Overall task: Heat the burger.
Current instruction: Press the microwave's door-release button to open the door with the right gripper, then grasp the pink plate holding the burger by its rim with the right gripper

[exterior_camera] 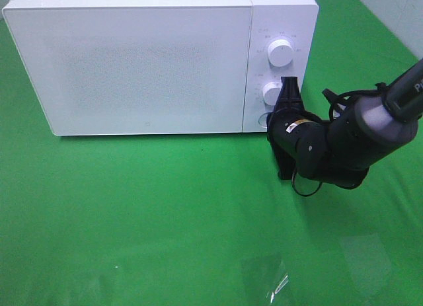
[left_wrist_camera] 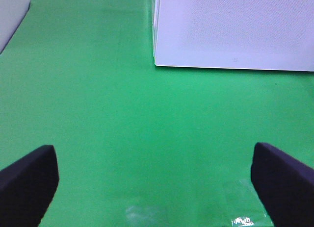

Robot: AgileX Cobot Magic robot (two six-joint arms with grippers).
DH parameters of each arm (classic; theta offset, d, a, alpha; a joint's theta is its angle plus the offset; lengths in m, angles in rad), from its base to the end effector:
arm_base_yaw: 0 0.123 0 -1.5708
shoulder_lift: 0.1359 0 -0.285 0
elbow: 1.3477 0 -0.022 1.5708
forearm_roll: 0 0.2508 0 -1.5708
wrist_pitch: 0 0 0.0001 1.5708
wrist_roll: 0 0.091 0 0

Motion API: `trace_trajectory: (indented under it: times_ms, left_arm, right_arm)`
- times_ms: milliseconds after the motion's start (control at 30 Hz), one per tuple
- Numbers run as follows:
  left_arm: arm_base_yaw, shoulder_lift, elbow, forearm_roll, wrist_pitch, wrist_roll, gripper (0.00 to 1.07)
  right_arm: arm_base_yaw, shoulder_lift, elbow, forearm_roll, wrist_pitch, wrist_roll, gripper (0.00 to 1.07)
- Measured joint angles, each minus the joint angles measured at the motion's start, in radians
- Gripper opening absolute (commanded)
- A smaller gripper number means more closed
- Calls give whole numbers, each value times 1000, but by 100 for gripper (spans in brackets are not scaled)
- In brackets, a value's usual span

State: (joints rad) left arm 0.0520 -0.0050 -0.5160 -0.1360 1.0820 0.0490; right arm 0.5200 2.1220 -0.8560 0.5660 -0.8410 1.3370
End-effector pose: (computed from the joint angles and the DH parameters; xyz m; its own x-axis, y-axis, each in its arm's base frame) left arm -0.0082 -0.0113 0.2806 -0.4530 -0.0387 -0.8907 0.0481 0.9965 -0.0677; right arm 0.3417 0.1538 0.0857 -0.0781 0.9969 -0.0101 0.3740 0.0387 0.9266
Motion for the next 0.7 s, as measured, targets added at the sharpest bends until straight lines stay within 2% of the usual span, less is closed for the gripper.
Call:
trace_trajectory:
  times_ms: [367,700]
  left_arm:
    - [0,0,0,0,0,0,100]
    - [0,0,0,0,0,0,100]
  right_arm:
    - [10,9,-2,-13,-52,107,1]
    - [22,45,-67,77,-27,97,0]
